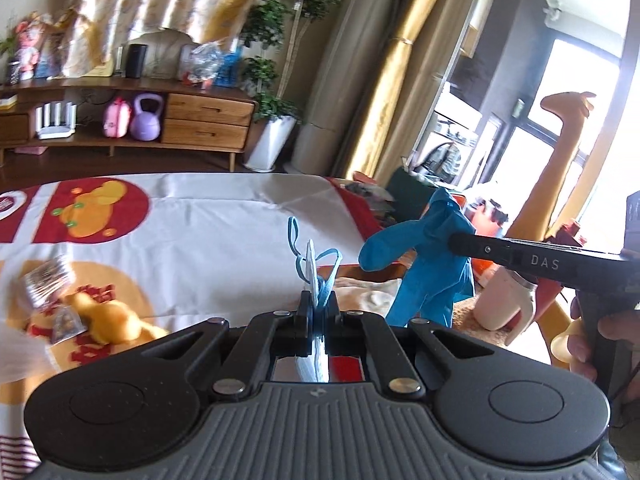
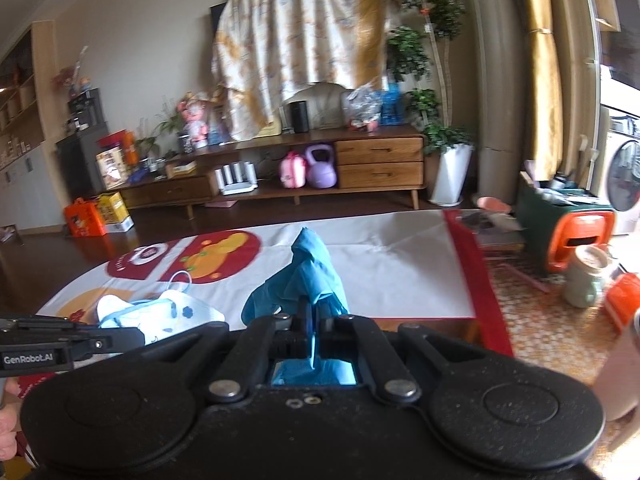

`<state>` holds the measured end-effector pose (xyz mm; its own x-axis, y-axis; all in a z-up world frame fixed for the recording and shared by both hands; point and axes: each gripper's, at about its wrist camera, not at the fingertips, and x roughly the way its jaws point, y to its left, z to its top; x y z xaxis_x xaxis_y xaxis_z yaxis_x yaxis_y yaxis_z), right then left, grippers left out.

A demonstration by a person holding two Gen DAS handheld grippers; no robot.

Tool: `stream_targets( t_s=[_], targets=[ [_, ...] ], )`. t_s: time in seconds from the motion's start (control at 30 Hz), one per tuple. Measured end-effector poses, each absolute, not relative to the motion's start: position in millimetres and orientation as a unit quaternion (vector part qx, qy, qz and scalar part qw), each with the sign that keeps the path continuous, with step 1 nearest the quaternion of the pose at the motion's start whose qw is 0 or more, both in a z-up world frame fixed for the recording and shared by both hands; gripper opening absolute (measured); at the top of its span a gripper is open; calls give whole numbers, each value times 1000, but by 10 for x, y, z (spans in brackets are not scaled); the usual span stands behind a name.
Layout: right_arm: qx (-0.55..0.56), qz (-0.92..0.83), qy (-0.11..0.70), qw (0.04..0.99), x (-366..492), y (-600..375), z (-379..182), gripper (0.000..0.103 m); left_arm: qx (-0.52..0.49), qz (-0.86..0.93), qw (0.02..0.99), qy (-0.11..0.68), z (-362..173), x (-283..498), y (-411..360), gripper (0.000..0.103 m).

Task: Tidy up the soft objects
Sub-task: 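Carry the blue glove and bib into the red tin and open both tools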

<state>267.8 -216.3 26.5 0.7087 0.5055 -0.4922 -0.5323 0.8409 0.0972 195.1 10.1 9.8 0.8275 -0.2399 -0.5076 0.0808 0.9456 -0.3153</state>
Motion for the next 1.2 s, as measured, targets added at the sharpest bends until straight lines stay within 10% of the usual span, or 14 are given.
stream_targets(
  t_s=[1.2],
  targets=[
    [-9, 194, 349, 917, 3585, -3120, -685, 3, -75, -140, 909, 386, -798, 3290, -1304, 5]
  ],
)
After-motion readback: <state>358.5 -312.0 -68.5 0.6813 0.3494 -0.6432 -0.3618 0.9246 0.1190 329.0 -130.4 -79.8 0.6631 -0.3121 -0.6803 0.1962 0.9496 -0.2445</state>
